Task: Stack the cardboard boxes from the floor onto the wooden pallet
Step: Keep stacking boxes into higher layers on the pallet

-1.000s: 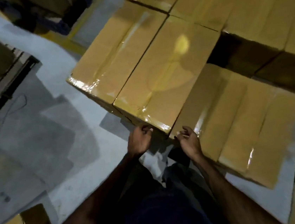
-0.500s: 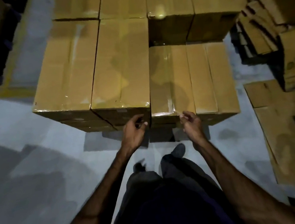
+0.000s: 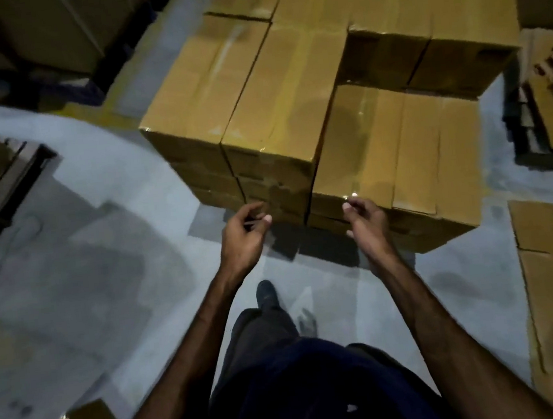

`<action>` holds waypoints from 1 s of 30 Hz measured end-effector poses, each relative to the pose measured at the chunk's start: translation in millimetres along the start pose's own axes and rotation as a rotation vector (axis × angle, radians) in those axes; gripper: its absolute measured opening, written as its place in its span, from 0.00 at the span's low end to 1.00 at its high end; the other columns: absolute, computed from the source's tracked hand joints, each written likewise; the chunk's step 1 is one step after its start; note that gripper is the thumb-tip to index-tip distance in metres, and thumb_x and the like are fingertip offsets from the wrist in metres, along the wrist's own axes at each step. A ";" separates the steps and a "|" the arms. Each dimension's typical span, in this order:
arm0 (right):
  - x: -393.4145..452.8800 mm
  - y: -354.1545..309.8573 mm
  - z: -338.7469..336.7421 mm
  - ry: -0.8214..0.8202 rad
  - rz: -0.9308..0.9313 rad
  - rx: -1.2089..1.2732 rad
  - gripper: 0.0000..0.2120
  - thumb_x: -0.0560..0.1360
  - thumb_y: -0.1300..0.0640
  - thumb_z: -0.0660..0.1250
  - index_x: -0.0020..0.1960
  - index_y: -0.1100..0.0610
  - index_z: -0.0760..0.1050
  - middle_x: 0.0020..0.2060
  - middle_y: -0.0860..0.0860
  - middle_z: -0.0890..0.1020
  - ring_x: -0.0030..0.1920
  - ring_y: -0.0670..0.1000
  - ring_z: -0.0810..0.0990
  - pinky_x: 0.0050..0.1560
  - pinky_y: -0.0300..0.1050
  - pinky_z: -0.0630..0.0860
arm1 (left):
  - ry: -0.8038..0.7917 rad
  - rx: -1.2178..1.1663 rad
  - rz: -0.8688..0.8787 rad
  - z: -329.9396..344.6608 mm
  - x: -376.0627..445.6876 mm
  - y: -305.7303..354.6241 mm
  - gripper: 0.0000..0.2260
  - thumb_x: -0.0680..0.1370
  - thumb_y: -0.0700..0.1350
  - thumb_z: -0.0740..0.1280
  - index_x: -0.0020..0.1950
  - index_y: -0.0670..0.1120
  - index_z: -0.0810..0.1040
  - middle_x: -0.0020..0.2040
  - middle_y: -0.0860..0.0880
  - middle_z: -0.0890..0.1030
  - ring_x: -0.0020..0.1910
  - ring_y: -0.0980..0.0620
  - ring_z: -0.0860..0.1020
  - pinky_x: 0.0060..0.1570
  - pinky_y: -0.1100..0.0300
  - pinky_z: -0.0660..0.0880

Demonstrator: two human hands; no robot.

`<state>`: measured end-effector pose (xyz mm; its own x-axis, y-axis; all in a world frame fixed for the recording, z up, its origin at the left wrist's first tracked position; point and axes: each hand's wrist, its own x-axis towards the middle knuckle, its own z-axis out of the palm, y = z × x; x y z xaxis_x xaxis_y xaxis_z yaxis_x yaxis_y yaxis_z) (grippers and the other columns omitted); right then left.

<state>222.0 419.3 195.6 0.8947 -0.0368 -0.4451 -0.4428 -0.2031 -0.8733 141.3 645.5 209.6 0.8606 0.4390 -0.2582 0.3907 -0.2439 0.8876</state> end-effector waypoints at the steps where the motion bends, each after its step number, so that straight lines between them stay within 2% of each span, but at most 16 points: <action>1: -8.9 1.7 -2.3 -0.037 -0.024 -0.017 0.14 0.84 0.53 0.68 0.68 0.50 0.78 0.60 0.45 0.80 0.61 0.46 0.79 0.68 0.58 0.78 | 0.032 -0.003 -0.008 -1.7 -15.2 1.3 0.14 0.82 0.46 0.72 0.67 0.49 0.82 0.55 0.56 0.83 0.56 0.57 0.81 0.58 0.60 0.78; 4: -41.5 7.8 -13.1 -0.165 -0.109 -0.082 0.12 0.83 0.51 0.69 0.66 0.49 0.80 0.58 0.42 0.82 0.60 0.43 0.80 0.66 0.56 0.79 | 0.141 0.000 -0.031 -6.4 -67.1 1.0 0.14 0.82 0.47 0.72 0.68 0.49 0.82 0.57 0.52 0.84 0.55 0.54 0.83 0.54 0.61 0.79; 7: -76.7 18.7 -16.5 -0.286 -0.208 -0.152 0.09 0.83 0.51 0.69 0.63 0.47 0.81 0.57 0.45 0.85 0.58 0.46 0.83 0.64 0.56 0.81 | 0.210 0.006 -0.060 -15.3 -132.8 -8.2 0.14 0.82 0.47 0.71 0.68 0.50 0.81 0.56 0.52 0.85 0.53 0.56 0.83 0.49 0.66 0.77; 12: -156.9 32.5 6.1 -0.523 -0.295 -0.276 0.10 0.83 0.53 0.70 0.63 0.50 0.81 0.56 0.47 0.85 0.56 0.46 0.83 0.64 0.54 0.81 | 0.281 0.037 -0.152 -56.1 -249.8 -44.2 0.13 0.82 0.49 0.72 0.67 0.52 0.81 0.56 0.55 0.85 0.52 0.57 0.83 0.51 0.63 0.78; 16: -230.6 47.5 42.4 -0.768 -0.397 -0.420 0.06 0.82 0.50 0.69 0.59 0.44 0.81 0.54 0.44 0.86 0.55 0.46 0.85 0.61 0.55 0.82 | 0.439 -0.020 -0.243 -96.8 -340.7 -90.0 0.12 0.82 0.48 0.72 0.65 0.51 0.82 0.54 0.55 0.85 0.51 0.54 0.84 0.52 0.60 0.80; 19: -290.8 62.0 77.8 -0.920 -0.468 -0.528 0.03 0.82 0.52 0.69 0.53 0.45 0.82 0.46 0.45 0.87 0.48 0.47 0.87 0.56 0.55 0.83 | 0.563 -0.068 -0.304 -128.6 -407.7 -132.1 0.09 0.82 0.48 0.72 0.62 0.51 0.84 0.51 0.54 0.86 0.49 0.55 0.84 0.51 0.59 0.80; 21: -339.0 78.5 114.5 -1.030 -0.475 -0.613 0.05 0.82 0.52 0.70 0.48 0.49 0.82 0.40 0.48 0.87 0.42 0.49 0.87 0.53 0.57 0.84 | 0.669 -0.121 -0.346 -152.6 -459.1 -165.5 0.04 0.82 0.47 0.72 0.53 0.48 0.85 0.45 0.52 0.86 0.43 0.54 0.84 0.47 0.57 0.80; 24: -399.2 101.0 166.5 -1.150 -0.496 -0.696 0.13 0.82 0.51 0.70 0.42 0.56 0.81 0.34 0.51 0.84 0.35 0.51 0.84 0.50 0.61 0.84 | 0.799 -0.195 -0.393 -182.8 -518.2 -199.8 0.12 0.82 0.48 0.72 0.40 0.45 0.80 0.35 0.47 0.82 0.34 0.51 0.81 0.40 0.52 0.78; 27: -476.6 133.7 227.9 -1.311 -0.535 -0.764 0.18 0.83 0.48 0.69 0.40 0.59 0.78 0.31 0.53 0.81 0.32 0.51 0.82 0.49 0.61 0.83 | 0.933 -0.202 -0.447 -222.3 -588.4 -241.3 0.18 0.81 0.54 0.71 0.36 0.45 0.75 0.30 0.47 0.77 0.32 0.45 0.78 0.37 0.51 0.76; 30: -549.8 162.8 287.2 -1.461 -0.580 -0.825 0.19 0.83 0.47 0.68 0.40 0.59 0.78 0.31 0.51 0.80 0.32 0.50 0.81 0.48 0.60 0.82 | 1.057 -0.185 -0.556 -260.8 -649.4 -279.8 0.20 0.82 0.52 0.71 0.35 0.43 0.74 0.30 0.46 0.76 0.29 0.53 0.74 0.36 0.56 0.70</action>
<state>-358.8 687.5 241.3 -0.0689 0.9368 -0.3430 0.4345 -0.2813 -0.8556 -612.1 654.1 228.5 -0.1359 0.9563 -0.2589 0.4959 0.2919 0.8179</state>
